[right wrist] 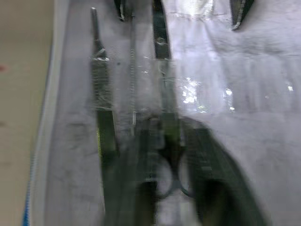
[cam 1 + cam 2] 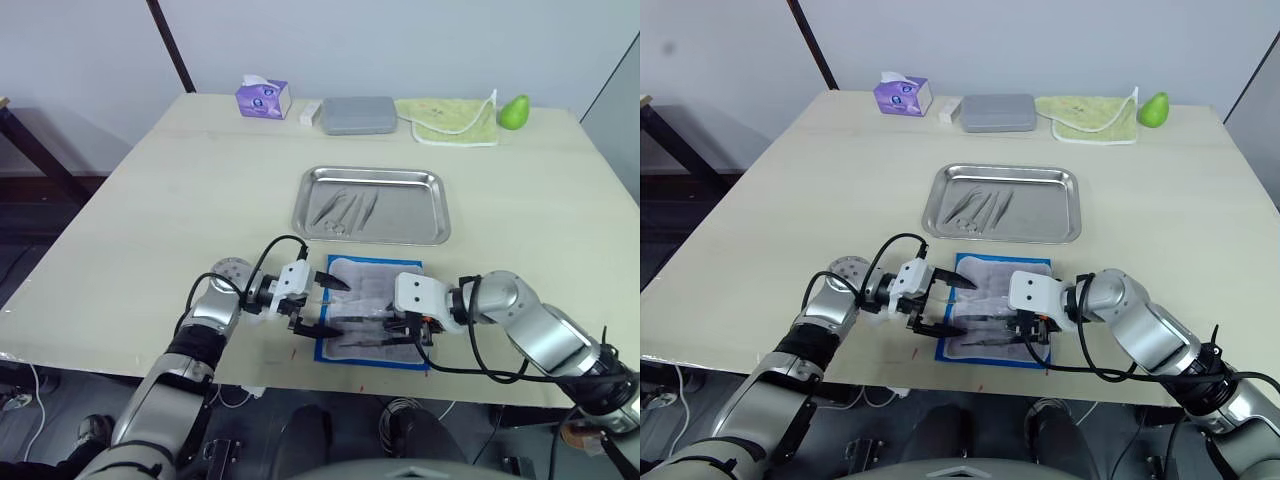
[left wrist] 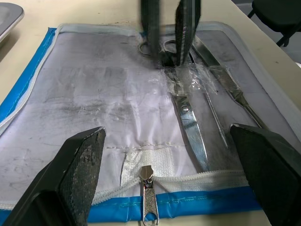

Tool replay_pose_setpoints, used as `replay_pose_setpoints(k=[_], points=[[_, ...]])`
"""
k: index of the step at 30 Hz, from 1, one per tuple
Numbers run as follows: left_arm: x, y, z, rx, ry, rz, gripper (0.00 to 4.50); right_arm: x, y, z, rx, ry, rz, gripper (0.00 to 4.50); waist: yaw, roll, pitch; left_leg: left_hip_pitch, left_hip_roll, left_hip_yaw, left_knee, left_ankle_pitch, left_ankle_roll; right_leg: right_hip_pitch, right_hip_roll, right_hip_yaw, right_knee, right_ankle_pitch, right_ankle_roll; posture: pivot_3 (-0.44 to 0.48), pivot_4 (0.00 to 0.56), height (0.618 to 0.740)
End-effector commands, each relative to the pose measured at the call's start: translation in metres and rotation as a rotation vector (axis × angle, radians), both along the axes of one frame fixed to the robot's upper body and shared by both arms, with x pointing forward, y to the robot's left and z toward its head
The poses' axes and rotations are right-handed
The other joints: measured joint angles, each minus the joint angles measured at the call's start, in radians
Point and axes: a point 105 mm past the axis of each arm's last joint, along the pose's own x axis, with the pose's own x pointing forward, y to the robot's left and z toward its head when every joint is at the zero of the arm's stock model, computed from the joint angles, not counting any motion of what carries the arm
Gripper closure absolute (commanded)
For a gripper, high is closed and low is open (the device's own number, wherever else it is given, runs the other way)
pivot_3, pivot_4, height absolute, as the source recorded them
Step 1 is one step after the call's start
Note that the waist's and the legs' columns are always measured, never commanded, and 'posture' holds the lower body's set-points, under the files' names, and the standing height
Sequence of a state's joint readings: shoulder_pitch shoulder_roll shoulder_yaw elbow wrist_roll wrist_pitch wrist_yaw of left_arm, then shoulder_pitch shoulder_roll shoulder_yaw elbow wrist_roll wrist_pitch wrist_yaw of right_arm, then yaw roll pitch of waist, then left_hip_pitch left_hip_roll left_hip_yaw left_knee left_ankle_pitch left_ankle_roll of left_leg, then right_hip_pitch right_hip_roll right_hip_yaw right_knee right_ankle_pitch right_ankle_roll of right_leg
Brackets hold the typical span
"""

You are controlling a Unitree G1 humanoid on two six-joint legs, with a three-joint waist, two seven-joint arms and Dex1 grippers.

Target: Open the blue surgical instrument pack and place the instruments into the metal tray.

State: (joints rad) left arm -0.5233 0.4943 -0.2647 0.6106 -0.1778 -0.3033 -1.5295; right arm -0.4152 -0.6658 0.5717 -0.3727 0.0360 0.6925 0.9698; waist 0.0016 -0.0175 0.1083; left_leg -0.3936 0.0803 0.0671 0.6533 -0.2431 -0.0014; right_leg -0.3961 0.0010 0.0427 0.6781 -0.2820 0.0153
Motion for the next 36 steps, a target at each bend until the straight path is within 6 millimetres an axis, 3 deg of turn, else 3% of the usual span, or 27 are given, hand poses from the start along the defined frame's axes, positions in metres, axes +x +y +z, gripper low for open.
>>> replay_pose_setpoints(k=[1, 8, 12, 26, 36], points=[[-0.012, 0.003, -0.025, 0.074, 0.082, -0.008, 0.00, -0.006, -0.015, -0.037, -0.103, 0.092, -0.058, 4.41, -0.003, -0.001, -0.004, 0.000, 0.000, 0.000, 0.000, 0.000, 0.000, 0.000, 0.000, 0.000, 0.000, -0.001, -0.001, 0.000, 0.150, 0.740], [-0.011, 0.000, -0.021, 0.065, 0.079, -0.004, 0.00, -0.004, -0.002, -0.020, -0.016, 0.052, -0.016, 4.41, -0.007, 0.000, -0.004, 0.000, 0.000, 0.000, -0.001, 0.000, 0.000, 0.000, -0.001, 0.000, 0.000, -0.001, -0.002, 0.000, 0.150, 0.740], [-0.013, -0.001, -0.021, 0.065, 0.077, -0.003, 0.00, -0.004, -0.005, -0.017, 0.000, 0.050, -0.010, 4.41, -0.013, -0.001, -0.004, 0.000, 0.000, 0.000, -0.002, 0.000, 0.000, 0.000, -0.001, 0.000, 0.000, -0.001, -0.002, 0.000, 0.150, 0.740], [-0.016, 0.000, -0.026, 0.079, 0.082, -0.003, 0.00, -0.003, 0.007, 0.023, -0.081, 0.003, 0.069, 4.41, -0.010, 0.009, 0.005, -0.004, -0.001, 0.002, -0.003, 0.000, 0.000, -0.003, -0.002, 0.001, -0.002, -0.001, -0.002, 0.000, 0.150, 0.740], [-0.016, 0.001, -0.027, 0.084, 0.087, -0.001, 0.00, 0.000, 0.014, 0.046, -0.118, -0.027, 0.100, 4.41, -0.009, 0.008, 0.008, -0.006, -0.001, 0.002, -0.003, 0.000, 0.000, -0.007, -0.003, 0.001, -0.001, -0.001, -0.002, 0.000, 0.150, 0.740]])
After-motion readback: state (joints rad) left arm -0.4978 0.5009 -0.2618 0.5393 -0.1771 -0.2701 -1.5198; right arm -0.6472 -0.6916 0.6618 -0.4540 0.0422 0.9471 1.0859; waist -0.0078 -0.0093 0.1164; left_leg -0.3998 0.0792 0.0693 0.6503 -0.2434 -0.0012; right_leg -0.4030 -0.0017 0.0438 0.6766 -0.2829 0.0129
